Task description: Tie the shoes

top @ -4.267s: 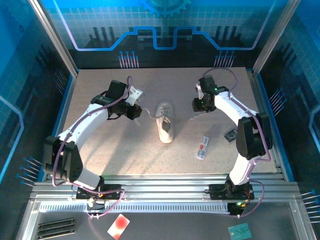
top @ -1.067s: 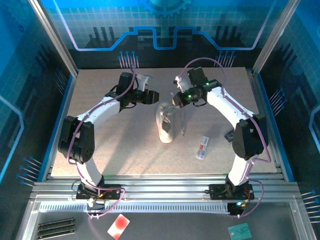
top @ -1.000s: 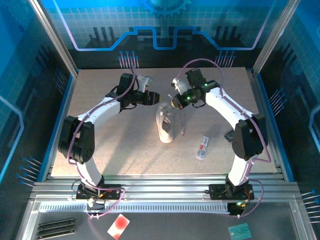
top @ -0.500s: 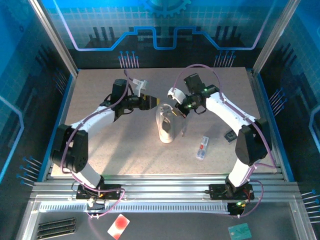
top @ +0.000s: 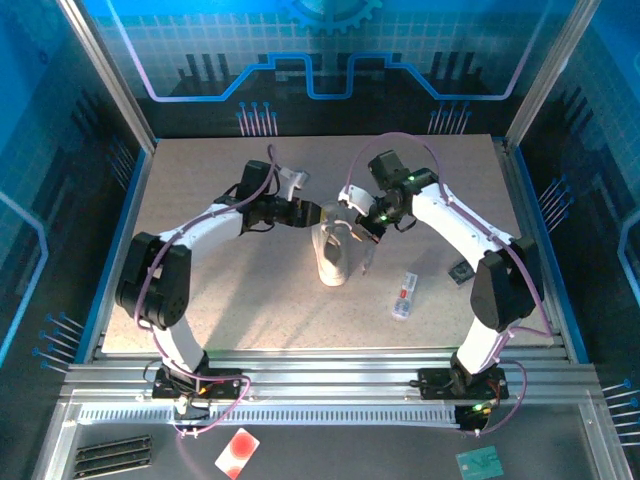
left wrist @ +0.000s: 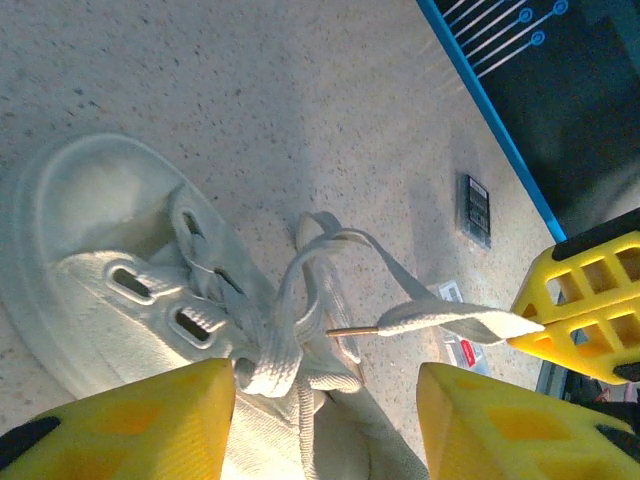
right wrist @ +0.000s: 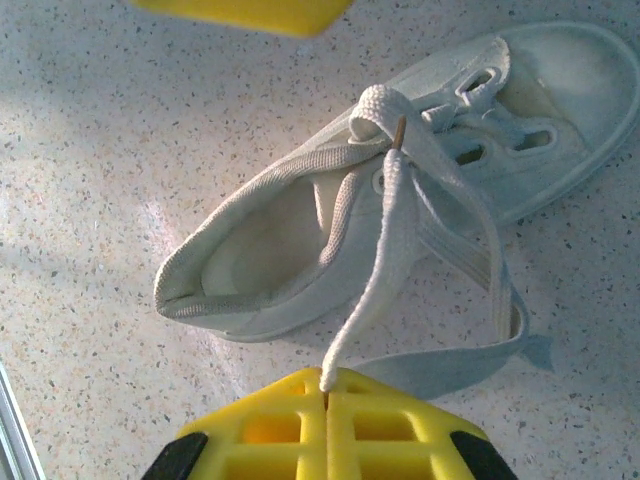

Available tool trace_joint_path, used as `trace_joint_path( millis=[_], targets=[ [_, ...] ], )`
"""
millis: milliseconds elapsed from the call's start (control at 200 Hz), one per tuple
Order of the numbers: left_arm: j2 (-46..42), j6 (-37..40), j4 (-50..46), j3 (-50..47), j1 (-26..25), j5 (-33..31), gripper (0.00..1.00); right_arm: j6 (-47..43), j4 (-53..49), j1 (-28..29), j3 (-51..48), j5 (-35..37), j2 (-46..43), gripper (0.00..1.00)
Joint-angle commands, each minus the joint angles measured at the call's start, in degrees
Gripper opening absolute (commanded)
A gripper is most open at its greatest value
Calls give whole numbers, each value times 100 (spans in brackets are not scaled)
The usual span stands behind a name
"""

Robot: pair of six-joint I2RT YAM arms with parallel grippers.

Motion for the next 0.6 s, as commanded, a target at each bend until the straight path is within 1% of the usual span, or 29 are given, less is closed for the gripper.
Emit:
trace_joint_path(
  millis=[0,115,500,595],
  targets=[
    [139,-75,-80,-23,-57,-40,51,-230,-263,105,110,83,-186,0],
    [246,-177,-102,75,-57,-83,51,-368,-321,180,104,259,-134,0],
    [360,-230,-165,184,-41,-164,51,-476,-348,366,171,403,187,0],
    [368,-243,-175,193,-46,-163,51,-438,-310,389,188,591,242,0]
  ],
)
